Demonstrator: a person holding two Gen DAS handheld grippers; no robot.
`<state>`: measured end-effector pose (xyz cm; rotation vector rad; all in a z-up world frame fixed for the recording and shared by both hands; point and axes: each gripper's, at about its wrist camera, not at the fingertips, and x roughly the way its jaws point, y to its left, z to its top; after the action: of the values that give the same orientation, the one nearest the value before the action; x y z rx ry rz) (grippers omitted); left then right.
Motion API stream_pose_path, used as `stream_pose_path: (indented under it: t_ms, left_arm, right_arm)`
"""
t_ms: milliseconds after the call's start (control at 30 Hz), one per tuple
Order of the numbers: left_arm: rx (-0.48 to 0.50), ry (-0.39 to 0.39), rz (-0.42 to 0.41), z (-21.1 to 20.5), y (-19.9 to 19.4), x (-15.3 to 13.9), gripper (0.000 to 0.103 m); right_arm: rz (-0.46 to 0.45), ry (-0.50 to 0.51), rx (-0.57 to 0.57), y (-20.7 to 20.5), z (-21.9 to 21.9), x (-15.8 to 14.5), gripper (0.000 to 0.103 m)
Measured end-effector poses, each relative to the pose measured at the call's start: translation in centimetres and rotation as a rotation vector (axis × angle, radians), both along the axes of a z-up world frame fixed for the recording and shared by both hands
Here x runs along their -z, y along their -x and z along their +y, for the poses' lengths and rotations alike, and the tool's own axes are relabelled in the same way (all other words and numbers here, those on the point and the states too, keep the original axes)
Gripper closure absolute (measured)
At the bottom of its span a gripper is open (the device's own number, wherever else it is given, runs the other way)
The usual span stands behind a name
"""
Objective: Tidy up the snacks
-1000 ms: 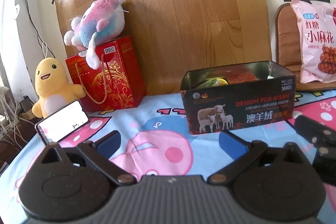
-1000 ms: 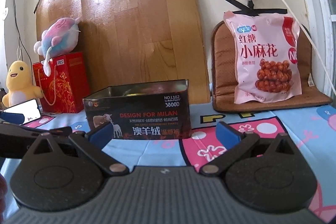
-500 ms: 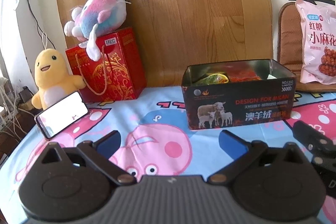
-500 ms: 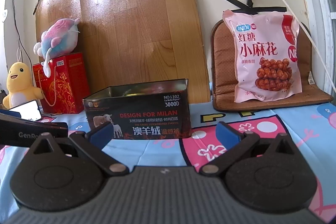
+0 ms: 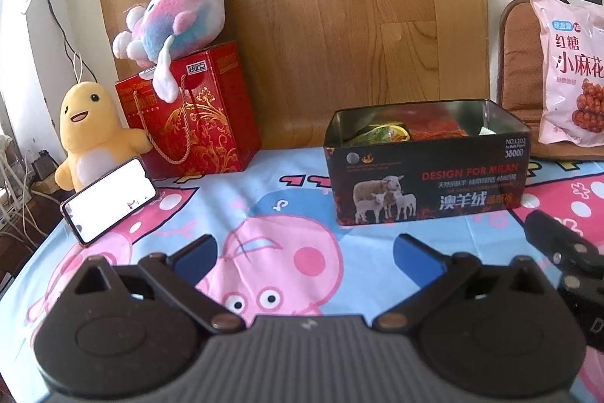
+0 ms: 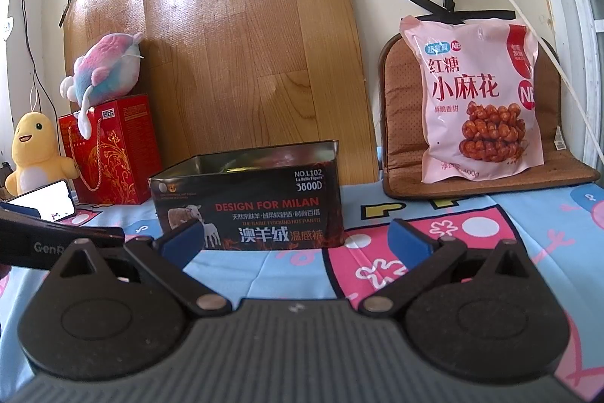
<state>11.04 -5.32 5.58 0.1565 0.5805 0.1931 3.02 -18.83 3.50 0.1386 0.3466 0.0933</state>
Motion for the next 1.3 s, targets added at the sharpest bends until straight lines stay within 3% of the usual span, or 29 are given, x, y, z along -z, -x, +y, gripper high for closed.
stream_pose_path:
  t_ms: [1300]
  left_arm:
    - [0.017,0.036,0.081,-0.07,-0.29,0.9,0.0]
  right_arm:
    - [0.001,-0.001,0.001,-0.03,0.06,0.01,0.0]
